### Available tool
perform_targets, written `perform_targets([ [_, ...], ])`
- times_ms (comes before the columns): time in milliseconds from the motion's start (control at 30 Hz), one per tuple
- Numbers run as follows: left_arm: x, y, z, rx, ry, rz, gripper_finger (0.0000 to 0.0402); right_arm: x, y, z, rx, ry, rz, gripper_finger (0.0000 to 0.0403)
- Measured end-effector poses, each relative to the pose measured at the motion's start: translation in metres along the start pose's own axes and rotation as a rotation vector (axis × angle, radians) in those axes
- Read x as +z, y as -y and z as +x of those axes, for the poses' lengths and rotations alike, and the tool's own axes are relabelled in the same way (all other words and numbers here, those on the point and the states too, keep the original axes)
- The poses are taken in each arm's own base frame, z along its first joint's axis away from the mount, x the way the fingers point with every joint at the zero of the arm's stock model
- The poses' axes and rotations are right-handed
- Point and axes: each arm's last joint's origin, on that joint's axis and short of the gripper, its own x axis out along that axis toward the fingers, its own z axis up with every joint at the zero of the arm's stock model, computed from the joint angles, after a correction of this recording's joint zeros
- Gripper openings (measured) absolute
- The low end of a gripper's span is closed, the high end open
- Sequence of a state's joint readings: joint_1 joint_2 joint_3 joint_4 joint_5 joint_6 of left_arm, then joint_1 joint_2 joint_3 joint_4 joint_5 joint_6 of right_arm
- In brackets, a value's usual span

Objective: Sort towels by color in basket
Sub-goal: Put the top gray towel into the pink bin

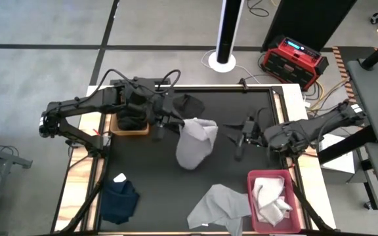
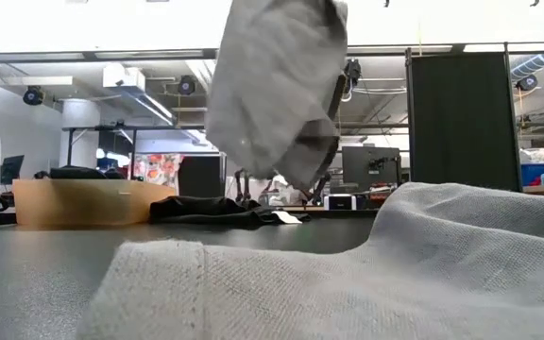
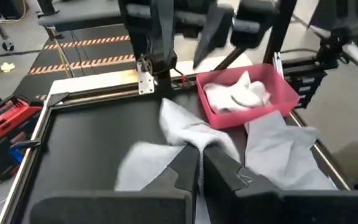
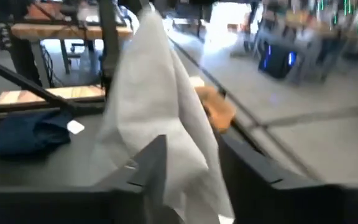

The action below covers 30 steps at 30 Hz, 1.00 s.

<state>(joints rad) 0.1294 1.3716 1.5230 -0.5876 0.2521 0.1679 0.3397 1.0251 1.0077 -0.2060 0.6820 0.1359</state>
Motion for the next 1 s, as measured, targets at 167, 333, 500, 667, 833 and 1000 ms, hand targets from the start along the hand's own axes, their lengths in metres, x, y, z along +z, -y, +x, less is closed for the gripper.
perform_targets([
  [167,0.005,-0.001,0.0,0.025,0.05,-0.07,0.0,-0.005,0.005,0.004,-0.027,-0.049,0.271,0.0216],
  [333,0.01,0.001,0.0,0.024,0.092,-0.07,0.0,-0.016,-0.002,0.025,0.008,-0.115,0.32,0.0244],
  [500,0.012,0.004,0.001,0.017,0.111,-0.063,0.0,-0.02,-0.008,0.053,0.037,-0.088,0.347,0.0241],
  [667,0.013,0.007,0.002,0.007,0.117,-0.057,0.0,-0.022,-0.004,0.068,0.004,-0.076,0.319,0.0208],
  [833,0.012,0.008,0.002,0.011,0.1,-0.06,0.0,-0.018,-0.003,0.064,0.019,-0.057,0.242,0.0075],
  [1000,0.007,0.005,0.002,0.125,0.041,-0.066,0.0,-0.012,-0.004,0.048,0.043,-0.044,0.204,0.0012],
])
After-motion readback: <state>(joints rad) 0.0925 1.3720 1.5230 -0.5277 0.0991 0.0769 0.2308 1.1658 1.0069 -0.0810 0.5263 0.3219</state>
